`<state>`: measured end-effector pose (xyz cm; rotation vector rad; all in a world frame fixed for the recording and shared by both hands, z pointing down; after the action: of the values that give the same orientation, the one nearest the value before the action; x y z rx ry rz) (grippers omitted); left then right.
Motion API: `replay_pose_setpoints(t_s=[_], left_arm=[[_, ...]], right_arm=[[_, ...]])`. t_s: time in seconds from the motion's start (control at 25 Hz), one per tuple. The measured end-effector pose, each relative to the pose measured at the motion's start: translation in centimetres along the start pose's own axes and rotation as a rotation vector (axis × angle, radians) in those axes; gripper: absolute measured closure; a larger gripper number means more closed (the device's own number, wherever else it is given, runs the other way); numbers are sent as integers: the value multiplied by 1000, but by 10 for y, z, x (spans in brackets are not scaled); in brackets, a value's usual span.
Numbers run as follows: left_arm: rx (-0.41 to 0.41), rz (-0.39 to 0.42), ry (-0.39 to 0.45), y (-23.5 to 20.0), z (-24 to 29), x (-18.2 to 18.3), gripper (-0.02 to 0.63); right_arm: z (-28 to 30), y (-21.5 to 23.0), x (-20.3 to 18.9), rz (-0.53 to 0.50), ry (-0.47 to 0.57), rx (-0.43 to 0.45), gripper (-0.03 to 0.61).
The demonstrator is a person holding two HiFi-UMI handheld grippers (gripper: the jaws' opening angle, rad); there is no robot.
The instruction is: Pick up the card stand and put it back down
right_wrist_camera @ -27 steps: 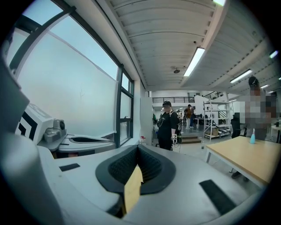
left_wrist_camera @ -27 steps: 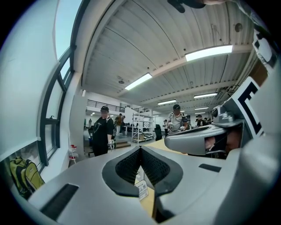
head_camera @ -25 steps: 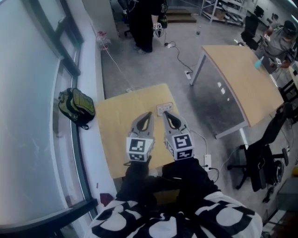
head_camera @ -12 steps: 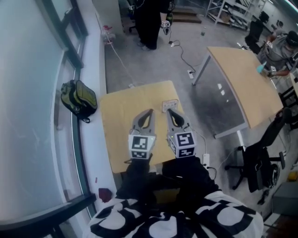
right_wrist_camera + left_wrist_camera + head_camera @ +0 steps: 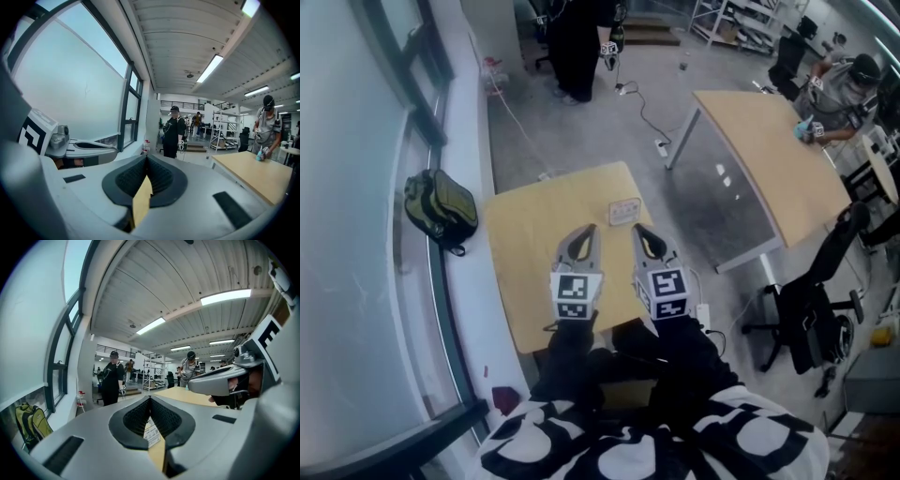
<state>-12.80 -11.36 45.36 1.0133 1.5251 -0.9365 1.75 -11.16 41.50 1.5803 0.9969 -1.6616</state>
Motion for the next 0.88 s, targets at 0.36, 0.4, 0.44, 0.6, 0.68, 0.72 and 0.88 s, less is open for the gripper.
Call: replay_pose_setpoints(t_s=[0.36,0.4,0.44,0.6,0.68,0.72,0.88], left_arm=[[-51,146,-308,-12,13,-92,607],[-81,141,-412,-13,8,-122,607],[-110,124,-526,-13,-2,-151,607],[-154,93,-933,-6,-60,-240,607],[-143,102,-1041,-11,-82,-262,607],[-130,107,-1085,-16,-90,-268,607],[-69,115,-1115,-33,-101,-276,607]], right_arm=[[23,17,-48,1,-30,-68,558],[27,20,-67,-5,-51,-97,558],[29,23,-91,-16,-88,-124,558],[10,31,-213,-67,-381,-144,558],[-8,30,-258,-50,-506,-129,558],[-15,28,-272,-41,-541,-117,558],[-17,26,-273,-8,-496,-76,558]])
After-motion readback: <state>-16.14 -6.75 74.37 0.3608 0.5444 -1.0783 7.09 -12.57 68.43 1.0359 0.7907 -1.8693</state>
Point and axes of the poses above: the fingertips, and each gripper's own axes: z forward along the fingers, y to its right, x out of its top, the point moved 7 cm from there along -z, backward along the fingers, and after that the axes turned 15 degrees about y, right-handed, at the moved point
